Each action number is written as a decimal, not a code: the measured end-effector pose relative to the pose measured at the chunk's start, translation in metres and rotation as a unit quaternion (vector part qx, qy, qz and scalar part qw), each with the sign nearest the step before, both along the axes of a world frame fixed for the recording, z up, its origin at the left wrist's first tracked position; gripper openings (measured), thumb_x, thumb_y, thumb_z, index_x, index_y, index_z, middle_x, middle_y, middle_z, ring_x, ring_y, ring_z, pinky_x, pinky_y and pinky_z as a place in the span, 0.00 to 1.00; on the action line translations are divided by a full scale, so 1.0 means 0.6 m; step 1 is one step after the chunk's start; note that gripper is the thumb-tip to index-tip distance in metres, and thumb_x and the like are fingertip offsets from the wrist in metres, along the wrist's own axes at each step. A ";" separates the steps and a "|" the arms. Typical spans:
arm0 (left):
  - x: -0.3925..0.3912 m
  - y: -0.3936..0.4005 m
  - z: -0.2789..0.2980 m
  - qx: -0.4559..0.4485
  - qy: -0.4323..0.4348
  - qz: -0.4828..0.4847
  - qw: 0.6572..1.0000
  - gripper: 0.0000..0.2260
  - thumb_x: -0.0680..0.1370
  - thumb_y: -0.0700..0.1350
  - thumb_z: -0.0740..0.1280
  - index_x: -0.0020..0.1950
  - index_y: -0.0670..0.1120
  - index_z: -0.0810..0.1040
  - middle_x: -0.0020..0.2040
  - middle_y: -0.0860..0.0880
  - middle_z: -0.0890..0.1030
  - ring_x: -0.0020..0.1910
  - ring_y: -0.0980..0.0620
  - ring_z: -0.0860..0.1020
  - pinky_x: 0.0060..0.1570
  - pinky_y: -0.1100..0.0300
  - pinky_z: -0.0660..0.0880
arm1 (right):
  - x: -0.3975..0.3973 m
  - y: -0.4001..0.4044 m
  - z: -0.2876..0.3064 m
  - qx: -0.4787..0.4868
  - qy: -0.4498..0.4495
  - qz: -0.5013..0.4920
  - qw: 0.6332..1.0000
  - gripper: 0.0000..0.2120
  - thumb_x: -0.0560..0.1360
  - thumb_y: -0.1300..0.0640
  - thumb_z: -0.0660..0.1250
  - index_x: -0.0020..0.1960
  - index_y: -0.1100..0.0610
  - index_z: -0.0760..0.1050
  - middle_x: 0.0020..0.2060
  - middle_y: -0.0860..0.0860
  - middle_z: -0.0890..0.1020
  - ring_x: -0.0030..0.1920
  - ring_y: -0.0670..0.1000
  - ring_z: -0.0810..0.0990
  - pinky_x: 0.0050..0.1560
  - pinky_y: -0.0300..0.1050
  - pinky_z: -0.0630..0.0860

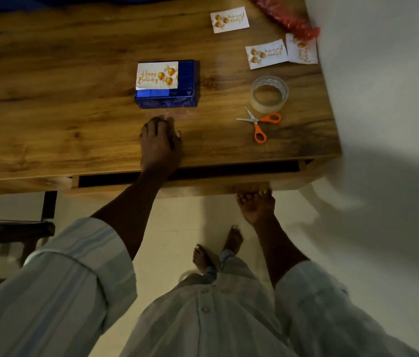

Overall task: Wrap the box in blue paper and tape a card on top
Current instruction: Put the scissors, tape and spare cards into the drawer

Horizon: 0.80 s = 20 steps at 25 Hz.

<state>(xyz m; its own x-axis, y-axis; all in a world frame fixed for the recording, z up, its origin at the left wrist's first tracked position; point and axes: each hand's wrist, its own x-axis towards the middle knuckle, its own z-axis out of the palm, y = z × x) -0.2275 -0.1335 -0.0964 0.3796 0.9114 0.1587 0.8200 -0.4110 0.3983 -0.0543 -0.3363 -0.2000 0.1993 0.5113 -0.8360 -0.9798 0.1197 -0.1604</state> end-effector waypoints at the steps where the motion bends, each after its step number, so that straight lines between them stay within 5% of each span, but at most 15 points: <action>1: -0.001 0.000 -0.002 0.001 0.007 0.000 1.000 0.19 0.80 0.53 0.60 0.66 0.44 0.70 0.67 0.41 0.69 0.67 0.41 0.66 0.65 0.46 0.65 | -0.011 -0.021 -0.002 -0.011 0.002 -0.002 1.000 0.29 0.80 0.38 0.52 0.70 0.58 0.67 0.65 0.59 0.73 0.65 0.59 0.71 0.70 0.54 0.61; 3: -0.003 0.001 -0.005 0.007 0.015 -0.008 1.000 0.20 0.79 0.54 0.60 0.66 0.44 0.70 0.67 0.41 0.70 0.66 0.41 0.66 0.64 0.46 0.65 | -0.026 -0.062 -0.004 -0.043 0.001 0.006 0.999 0.29 0.80 0.39 0.52 0.70 0.60 0.67 0.63 0.60 0.73 0.63 0.59 0.73 0.66 0.54 0.65; 5: -0.003 -0.001 -0.003 0.012 0.009 -0.026 1.000 0.20 0.79 0.55 0.60 0.65 0.43 0.72 0.67 0.41 0.71 0.67 0.41 0.67 0.64 0.46 0.65 | -0.016 -0.089 0.010 -0.118 -0.024 0.053 0.991 0.27 0.81 0.42 0.53 0.69 0.62 0.67 0.58 0.62 0.76 0.50 0.57 0.77 0.55 0.50 0.71; 7: -0.012 -0.014 -0.007 0.019 -0.012 -0.032 0.999 0.19 0.81 0.54 0.57 0.65 0.43 0.73 0.67 0.41 0.72 0.68 0.41 0.67 0.66 0.45 0.65 | -0.008 -0.111 0.051 -0.261 -0.201 0.165 0.930 0.19 0.82 0.51 0.55 0.67 0.62 0.67 0.53 0.63 0.77 0.46 0.58 0.77 0.50 0.49 0.74; 8: -0.021 -0.030 -0.016 0.035 -0.008 -0.030 0.999 0.19 0.82 0.54 0.55 0.65 0.43 0.73 0.68 0.41 0.72 0.69 0.41 0.67 0.68 0.44 0.64 | -0.003 -0.120 0.072 -0.375 -0.346 0.195 0.837 0.16 0.82 0.56 0.56 0.66 0.63 0.67 0.54 0.65 0.77 0.50 0.62 0.78 0.53 0.52 0.76; 9: -0.032 -0.053 -0.030 0.051 0.003 -0.024 0.998 0.20 0.83 0.53 0.54 0.67 0.42 0.72 0.69 0.41 0.72 0.70 0.41 0.67 0.70 0.43 0.61 | -0.001 -0.129 0.098 -0.469 -0.499 0.110 0.720 0.14 0.79 0.60 0.58 0.62 0.64 0.68 0.54 0.67 0.77 0.53 0.66 0.78 0.55 0.54 0.77; 10: -0.042 -0.080 -0.045 0.067 0.012 -0.013 0.998 0.21 0.83 0.54 0.53 0.70 0.42 0.70 0.71 0.41 0.70 0.71 0.41 0.66 0.71 0.43 0.58 | -0.003 -0.132 0.125 -0.494 -0.629 0.031 0.599 0.12 0.75 0.63 0.61 0.58 0.64 0.69 0.52 0.68 0.76 0.52 0.67 0.77 0.55 0.53 0.75; 11: -0.051 -0.106 -0.055 0.079 0.012 0.004 0.997 0.23 0.83 0.54 0.54 0.73 0.42 0.67 0.73 0.40 0.68 0.72 0.40 0.64 0.73 0.43 0.55 | -0.015 -0.126 0.156 -0.470 -0.705 0.003 0.531 0.14 0.72 0.63 0.64 0.56 0.65 0.70 0.53 0.67 0.75 0.54 0.66 0.76 0.56 0.52 0.73; 13: -0.057 -0.128 -0.057 0.061 0.008 0.023 0.998 0.27 0.82 0.56 0.56 0.77 0.42 0.60 0.76 0.40 0.62 0.75 0.40 0.60 0.73 0.44 0.50 | -0.026 -0.099 0.185 -0.384 -0.771 0.151 0.485 0.22 0.70 0.61 0.67 0.62 0.64 0.68 0.61 0.64 0.71 0.62 0.63 0.70 0.63 0.55 0.67; 16: -0.065 -0.139 -0.052 0.042 0.049 -0.037 0.997 0.32 0.80 0.60 0.56 0.78 0.44 0.55 0.77 0.39 0.58 0.76 0.38 0.57 0.73 0.41 0.49 | -0.024 -0.064 0.175 -0.333 -0.720 0.452 0.408 0.37 0.72 0.55 0.68 0.74 0.62 0.55 0.74 0.63 0.57 0.74 0.64 0.56 0.73 0.59 0.55; 20: -0.074 -0.167 -0.058 0.038 0.058 -0.067 0.995 0.39 0.75 0.59 0.66 0.78 0.42 0.54 0.78 0.38 0.56 0.77 0.37 0.54 0.74 0.41 0.48 | -0.014 -0.076 0.168 -0.318 -0.672 0.527 0.411 0.48 0.70 0.48 0.72 0.77 0.59 0.44 0.76 0.60 0.50 0.76 0.64 0.50 0.73 0.61 0.52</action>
<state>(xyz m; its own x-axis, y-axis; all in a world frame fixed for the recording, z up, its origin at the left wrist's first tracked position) -0.2717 -0.2336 -0.1312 0.5175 0.8379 0.1733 0.7944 -0.5458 0.2667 -0.0624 -0.3821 -0.0990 0.6477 0.6690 -0.3645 0.5918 -0.7431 -0.3123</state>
